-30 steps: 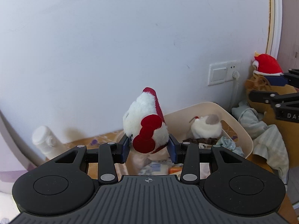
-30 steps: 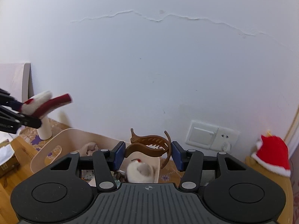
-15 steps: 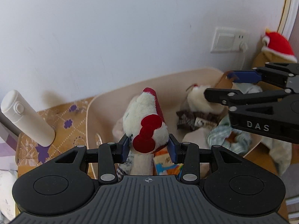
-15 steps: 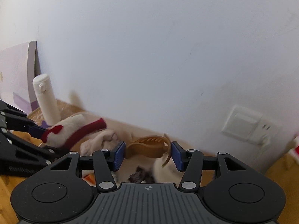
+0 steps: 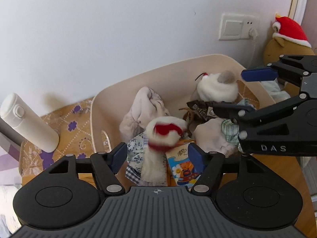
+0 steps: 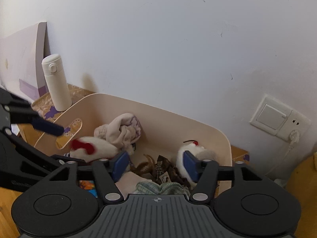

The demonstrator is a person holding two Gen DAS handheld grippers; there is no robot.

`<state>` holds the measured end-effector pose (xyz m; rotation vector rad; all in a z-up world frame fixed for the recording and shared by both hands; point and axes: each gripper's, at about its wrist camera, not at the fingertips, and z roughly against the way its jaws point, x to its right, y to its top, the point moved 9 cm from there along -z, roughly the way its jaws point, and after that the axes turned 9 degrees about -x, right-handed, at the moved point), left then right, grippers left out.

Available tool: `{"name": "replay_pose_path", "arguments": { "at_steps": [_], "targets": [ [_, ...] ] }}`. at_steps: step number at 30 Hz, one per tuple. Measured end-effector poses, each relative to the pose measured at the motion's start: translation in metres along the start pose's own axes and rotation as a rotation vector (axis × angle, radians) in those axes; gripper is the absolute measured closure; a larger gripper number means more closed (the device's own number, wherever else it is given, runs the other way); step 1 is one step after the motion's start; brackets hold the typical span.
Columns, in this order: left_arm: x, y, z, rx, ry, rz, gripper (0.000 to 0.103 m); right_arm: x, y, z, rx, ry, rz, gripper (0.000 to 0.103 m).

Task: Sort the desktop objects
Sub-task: 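Carry the plush toy and claw clip into the basket and release both, then move both tools back toward the tissue pack and black box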

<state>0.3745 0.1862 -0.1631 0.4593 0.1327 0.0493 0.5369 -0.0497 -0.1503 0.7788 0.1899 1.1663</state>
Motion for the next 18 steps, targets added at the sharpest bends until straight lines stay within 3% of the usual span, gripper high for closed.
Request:
{"name": "replay_pose_path", "arguments": {
  "at_steps": [8, 14, 18],
  "targets": [
    [-0.012, -0.019, 0.033, 0.031, -0.027, -0.028, 0.033, -0.013, -0.004, 0.031, 0.073, 0.013, 0.033, 0.006],
    [-0.027, -0.053, 0.049, 0.014, -0.077, -0.016, 0.032, -0.033, -0.014, 0.054, 0.113, 0.013, 0.078, 0.001],
    [-0.034, -0.086, 0.043, -0.039, -0.075, -0.077, 0.032, -0.047, -0.023, 0.068, 0.125, 0.04, 0.087, 0.0]
  ]
}}
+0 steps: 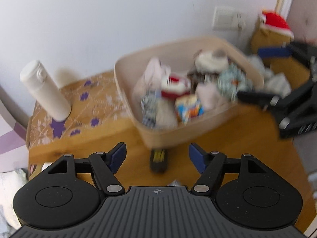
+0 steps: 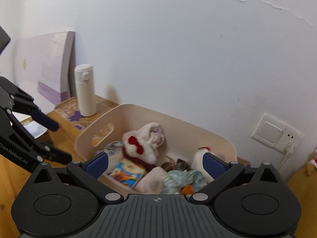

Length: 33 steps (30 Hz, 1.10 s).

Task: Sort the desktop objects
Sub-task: 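Move both tools back toward the tissue pack and black box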

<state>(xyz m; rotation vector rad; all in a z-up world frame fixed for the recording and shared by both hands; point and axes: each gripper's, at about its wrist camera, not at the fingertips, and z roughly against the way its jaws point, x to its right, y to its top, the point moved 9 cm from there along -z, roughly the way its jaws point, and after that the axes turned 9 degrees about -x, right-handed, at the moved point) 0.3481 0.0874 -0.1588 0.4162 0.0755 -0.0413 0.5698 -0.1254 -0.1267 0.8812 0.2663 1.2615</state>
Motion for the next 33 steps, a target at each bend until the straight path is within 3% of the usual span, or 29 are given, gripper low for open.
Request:
{"name": "replay_pose_path", "arguments": {
  "at_steps": [6, 10, 17, 28, 33],
  "targets": [
    [-0.003, -0.043, -0.018, -0.042, -0.015, -0.053, 0.032, -0.02, -0.021, 0.01, -0.024, 0.028, 0.018, 0.0],
    [0.001, -0.062, -0.038, -0.101, -0.056, -0.11, 0.032, -0.029, -0.039, 0.003, -0.073, 0.054, -0.012, 0.0],
    [0.004, -0.085, -0.071, -0.17, -0.057, -0.199, 0.032, -0.048, -0.067, -0.013, -0.147, 0.075, -0.019, 0.0],
    [0.03, -0.092, -0.099, -0.181, -0.11, -0.344, 0.032, -0.066, -0.085, -0.036, -0.231, 0.079, -0.018, 0.0],
    [0.029, -0.089, -0.105, -0.153, -0.115, -0.369, 0.041, -0.077, -0.086, -0.047, -0.258, 0.088, -0.017, 0.0]
  ]
}}
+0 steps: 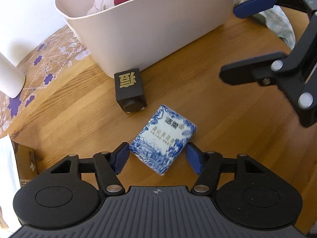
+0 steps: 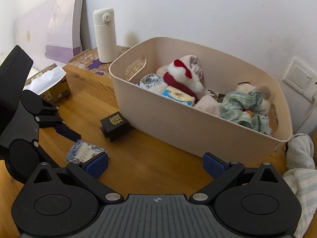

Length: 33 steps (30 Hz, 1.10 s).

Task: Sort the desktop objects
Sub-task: 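Move both tools back toward the tissue pack and black box, then grasp the blue-white tissue pack with the left tool while the right tool grasps the black box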

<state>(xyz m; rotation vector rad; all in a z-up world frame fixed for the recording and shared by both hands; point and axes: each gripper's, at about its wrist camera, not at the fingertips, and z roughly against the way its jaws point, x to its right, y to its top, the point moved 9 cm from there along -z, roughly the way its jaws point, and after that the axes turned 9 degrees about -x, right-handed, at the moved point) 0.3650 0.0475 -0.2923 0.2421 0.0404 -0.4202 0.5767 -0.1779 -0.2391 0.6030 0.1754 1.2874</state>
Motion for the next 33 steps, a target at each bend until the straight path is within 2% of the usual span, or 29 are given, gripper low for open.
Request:
{"name": "replay_pose_path", "arguments": {
  "at_steps": [9, 16, 22, 25, 29, 33],
  "targets": [
    [-0.03, 0.0, -0.003, 0.018, -0.057, 0.111, 0.049, -0.021, 0.011, -0.025, -0.037, 0.026, 0.005, 0.0],
    [-0.049, -0.013, -0.002, 0.018, -0.079, 0.104, 0.051, -0.031, 0.019, -0.043, -0.065, 0.058, -0.06, 0.0],
    [-0.076, -0.032, 0.001, 0.005, -0.065, 0.144, 0.051, -0.048, 0.028, -0.065, -0.09, 0.094, -0.113, 0.0],
    [-0.094, -0.04, 0.001, 0.009, -0.039, 0.181, 0.051, -0.064, 0.033, -0.076, -0.098, 0.103, -0.1, 0.0],
    [-0.116, -0.042, -0.001, 0.016, -0.011, 0.249, 0.051, -0.08, 0.038, -0.09, -0.108, 0.076, -0.08, 0.0],
    [-0.13, -0.039, -0.004, 0.022, 0.007, 0.295, 0.051, -0.085, 0.04, -0.101, -0.112, 0.048, -0.128, 0.0]
  ]
}}
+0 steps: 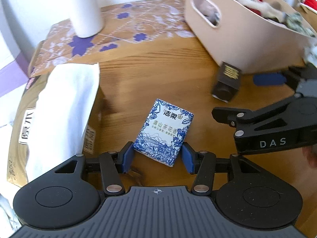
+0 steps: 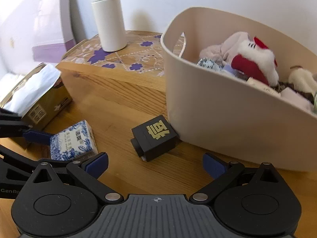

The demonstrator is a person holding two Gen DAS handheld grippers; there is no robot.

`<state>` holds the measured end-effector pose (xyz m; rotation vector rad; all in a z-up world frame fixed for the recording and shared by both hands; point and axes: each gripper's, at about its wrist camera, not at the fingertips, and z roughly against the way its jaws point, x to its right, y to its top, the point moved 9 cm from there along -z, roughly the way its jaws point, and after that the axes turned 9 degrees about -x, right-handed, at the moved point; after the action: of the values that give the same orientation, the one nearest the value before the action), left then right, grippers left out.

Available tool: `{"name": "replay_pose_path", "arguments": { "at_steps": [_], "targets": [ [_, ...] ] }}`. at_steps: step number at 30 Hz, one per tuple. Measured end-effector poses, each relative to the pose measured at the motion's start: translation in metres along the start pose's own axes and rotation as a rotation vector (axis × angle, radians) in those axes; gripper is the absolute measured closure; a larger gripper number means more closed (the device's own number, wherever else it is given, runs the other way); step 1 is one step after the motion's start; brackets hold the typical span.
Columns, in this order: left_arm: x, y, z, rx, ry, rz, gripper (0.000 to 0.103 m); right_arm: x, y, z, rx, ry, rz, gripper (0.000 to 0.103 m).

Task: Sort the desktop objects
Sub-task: 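Grasp the blue-white tissue pack with the left tool while the right tool grasps the black box, then carry the tissue pack and black box into the basket and release both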

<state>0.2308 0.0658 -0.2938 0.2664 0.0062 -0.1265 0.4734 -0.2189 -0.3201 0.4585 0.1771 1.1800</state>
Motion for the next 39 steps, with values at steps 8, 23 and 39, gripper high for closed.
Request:
{"name": "replay_pose_path", "arguments": {
  "at_steps": [8, 23, 39],
  "targets": [
    [-0.002, 0.005, -0.002, 0.006, -0.007, 0.007, 0.05, 0.005, 0.008, -0.014, 0.021, -0.035, -0.134, 0.005],
    [0.006, 0.026, -0.005, 0.033, -0.004, -0.005, 0.056, 0.017, 0.006, -0.007, 0.024, -0.102, -0.362, 0.063],
    [0.033, 0.024, 0.036, 0.091, -0.056, -0.059, 0.056, 0.051, -0.021, 0.034, 0.025, -0.05, -0.333, 0.073]
  ]
}}
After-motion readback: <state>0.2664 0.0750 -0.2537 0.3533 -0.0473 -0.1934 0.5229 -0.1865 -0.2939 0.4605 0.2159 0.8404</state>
